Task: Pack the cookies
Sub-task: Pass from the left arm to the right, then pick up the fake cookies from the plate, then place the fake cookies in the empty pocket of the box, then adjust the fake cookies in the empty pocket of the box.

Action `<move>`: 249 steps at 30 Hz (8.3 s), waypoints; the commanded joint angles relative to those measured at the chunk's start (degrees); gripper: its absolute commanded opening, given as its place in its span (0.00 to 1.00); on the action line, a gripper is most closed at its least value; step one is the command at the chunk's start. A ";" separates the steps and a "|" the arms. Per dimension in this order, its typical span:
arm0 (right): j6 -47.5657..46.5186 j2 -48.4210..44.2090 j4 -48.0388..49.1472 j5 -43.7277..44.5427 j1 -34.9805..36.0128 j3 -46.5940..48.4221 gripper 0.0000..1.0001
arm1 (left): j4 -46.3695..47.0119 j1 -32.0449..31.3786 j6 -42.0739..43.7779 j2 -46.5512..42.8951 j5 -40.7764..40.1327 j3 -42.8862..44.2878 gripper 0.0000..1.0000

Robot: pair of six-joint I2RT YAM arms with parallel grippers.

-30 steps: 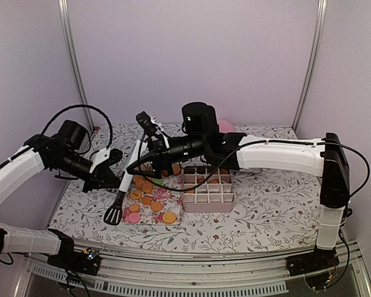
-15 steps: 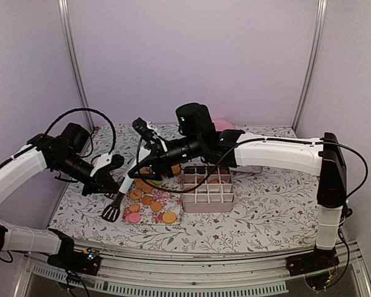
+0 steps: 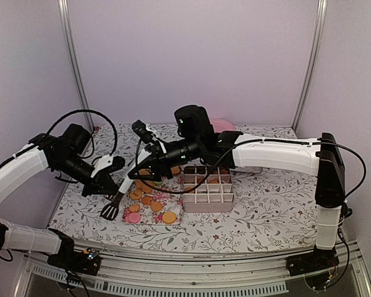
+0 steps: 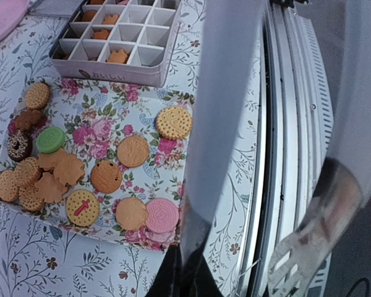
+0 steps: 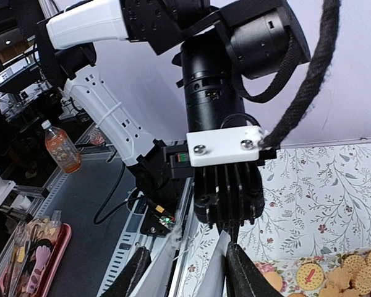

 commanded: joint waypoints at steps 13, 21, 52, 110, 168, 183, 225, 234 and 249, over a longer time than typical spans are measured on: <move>1.67 -3.24 0.03 10.29 -0.14 -5.65 0.31 | 9.82 0.58 -4.38 -1.56 -7.50 1.31 0.56; -0.92 -7.47 -0.93 20.24 -1.48 -10.87 0.32 | 13.36 9.22 -5.95 -3.04 -11.91 1.32 0.77; -8.31 5.42 -0.75 26.97 0.72 -1.10 0.37 | 14.97 24.54 -7.04 -4.28 -1.20 -3.76 0.80; -6.24 -23.76 -3.53 41.56 -5.97 -21.71 0.03 | 17.07 24.85 -8.40 -4.28 -1.26 -3.67 0.79; -3.53 -39.85 -2.84 46.19 -9.57 -39.14 0.38 | 17.42 24.89 -9.11 -3.66 -1.17 -3.52 0.80; -4.34 -36.43 1.01 47.82 -9.63 -38.07 0.22 | 17.34 24.85 -9.11 -4.07 -1.43 -3.32 0.80; -6.78 -33.15 1.27 39.88 -13.42 -37.66 0.36 | 17.73 24.93 -9.02 -5.06 -2.02 -4.23 0.79; -6.84 -29.68 1.42 34.74 -15.22 -35.80 0.36 | 17.60 24.94 -8.84 -4.89 -2.29 -3.84 0.79; -5.82 -31.58 -0.01 30.32 -15.29 -38.61 0.30 | 17.54 24.93 -8.93 -4.76 -2.05 -3.60 0.79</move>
